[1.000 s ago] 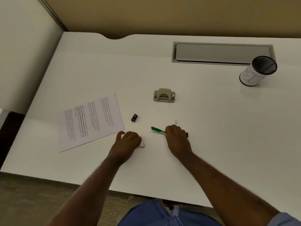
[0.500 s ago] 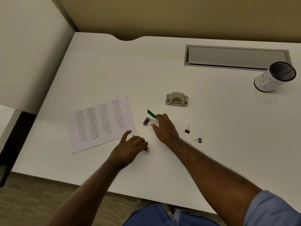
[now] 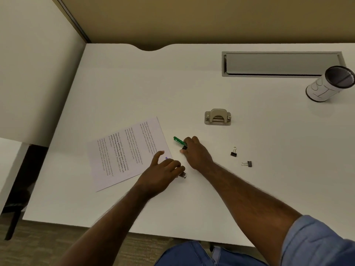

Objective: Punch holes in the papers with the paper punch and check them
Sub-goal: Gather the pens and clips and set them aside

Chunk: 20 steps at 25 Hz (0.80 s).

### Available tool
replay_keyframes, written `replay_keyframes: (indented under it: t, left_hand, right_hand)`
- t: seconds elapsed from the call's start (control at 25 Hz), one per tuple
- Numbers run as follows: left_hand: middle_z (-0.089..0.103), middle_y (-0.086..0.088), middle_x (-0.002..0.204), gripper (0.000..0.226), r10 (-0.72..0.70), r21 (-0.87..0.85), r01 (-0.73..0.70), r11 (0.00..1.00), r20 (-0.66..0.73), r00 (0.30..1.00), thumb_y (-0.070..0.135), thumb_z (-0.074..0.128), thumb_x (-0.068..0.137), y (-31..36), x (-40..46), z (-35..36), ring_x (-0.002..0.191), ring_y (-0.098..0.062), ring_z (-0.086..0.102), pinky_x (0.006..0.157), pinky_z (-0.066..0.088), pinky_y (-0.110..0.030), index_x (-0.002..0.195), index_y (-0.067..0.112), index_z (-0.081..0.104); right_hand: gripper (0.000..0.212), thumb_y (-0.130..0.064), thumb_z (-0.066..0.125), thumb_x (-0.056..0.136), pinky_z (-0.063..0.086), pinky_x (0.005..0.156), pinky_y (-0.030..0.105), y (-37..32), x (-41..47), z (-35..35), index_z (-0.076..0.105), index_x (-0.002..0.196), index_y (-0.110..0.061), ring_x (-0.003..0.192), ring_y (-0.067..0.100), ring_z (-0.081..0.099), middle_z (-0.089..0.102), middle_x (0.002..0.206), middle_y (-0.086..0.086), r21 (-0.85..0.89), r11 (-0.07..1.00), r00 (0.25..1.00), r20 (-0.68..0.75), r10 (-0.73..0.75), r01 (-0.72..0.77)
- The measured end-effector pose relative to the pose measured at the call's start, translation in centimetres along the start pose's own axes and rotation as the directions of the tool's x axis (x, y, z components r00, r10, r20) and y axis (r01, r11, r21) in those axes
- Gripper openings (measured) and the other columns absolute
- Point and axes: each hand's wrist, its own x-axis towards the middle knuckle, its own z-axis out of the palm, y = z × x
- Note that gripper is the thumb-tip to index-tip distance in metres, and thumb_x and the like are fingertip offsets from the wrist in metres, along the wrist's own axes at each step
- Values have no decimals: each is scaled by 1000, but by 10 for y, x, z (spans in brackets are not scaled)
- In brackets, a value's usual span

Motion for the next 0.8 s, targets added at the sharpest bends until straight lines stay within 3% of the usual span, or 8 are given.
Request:
replay_keyframes:
  t: [0.12, 0.24, 0.32, 0.4, 0.52, 0.6, 0.68, 0.8]
  left_hand:
    - [70, 0, 106, 52, 79, 10, -79, 997, -49, 996, 3, 83, 67, 0, 15, -7, 94, -17, 68, 102, 37, -57, 113, 21, 66]
    - [68, 1, 107, 54, 200, -11, -203, 979, -111, 973, 1, 80, 68, 9, 41, -14, 95, -17, 66, 102, 38, -55, 115, 22, 64]
    - [67, 1, 114, 50, 277, -34, -285, 958, -159, 948, 0, 76, 72, 21, 60, -20, 98, -18, 65, 104, 36, -55, 116, 22, 64]
    - [65, 0, 120, 47, 358, -34, -370, 928, -191, 914, 1, 73, 75, 37, 81, -23, 103, -19, 65, 104, 35, -56, 116, 21, 64]
    - [65, 2, 117, 46, 437, -16, -448, 894, -196, 878, 2, 68, 76, 59, 104, -20, 105, -16, 63, 107, 32, -53, 117, 23, 63]
    - [65, 4, 113, 40, 457, -18, -469, 883, -194, 868, 2, 57, 81, 72, 115, -14, 107, -15, 62, 107, 31, -50, 114, 25, 63]
    - [65, 5, 116, 40, 441, -17, -453, 891, -195, 876, 5, 42, 87, 79, 119, -8, 113, -16, 60, 106, 35, -48, 113, 26, 62]
    - [63, 4, 120, 39, 359, -48, -373, 926, -181, 915, 2, 54, 85, 89, 113, 0, 115, -17, 58, 104, 37, -45, 115, 25, 62]
  right_hand:
    - [19, -28, 48, 96, 38, 57, 23, 10, -14, -11, 49, 92, -9, 65, 14, 49, 56, 82, 6, 401, 899, 984, 63, 165, -176]
    - [16, -14, 39, 90, 37, 51, 26, 29, -45, -31, 50, 80, -10, 55, 16, 46, 54, 71, 9, 812, 407, 908, 354, 224, -417]
    - [19, -14, 37, 88, 45, 58, 28, 45, -68, -43, 56, 82, -12, 61, 16, 53, 56, 70, 6, 875, 82, 876, 467, 121, -478]
    - [21, -21, 45, 88, 52, 70, 31, 61, -87, -51, 64, 92, -13, 71, 16, 60, 64, 78, 4, 859, -110, 855, 509, 100, -499]
    - [33, -39, 58, 86, 53, 73, 30, 80, -103, -57, 67, 107, -16, 79, 14, 64, 68, 88, 2, 840, -224, 847, 523, 94, -494]
    - [41, -47, 55, 89, 53, 73, 27, 93, -108, -61, 67, 114, -17, 79, 10, 67, 70, 89, -1, 836, -264, 856, 513, 69, -480]
    - [40, -49, 52, 90, 51, 71, 24, 104, -108, -63, 71, 109, -19, 76, 7, 66, 71, 87, -4, 845, -254, 862, 502, 69, -471]
    - [34, -43, 48, 94, 48, 65, 24, 116, -107, -68, 68, 108, -20, 69, 8, 62, 70, 85, -2, 857, -195, 861, 500, 92, -476]
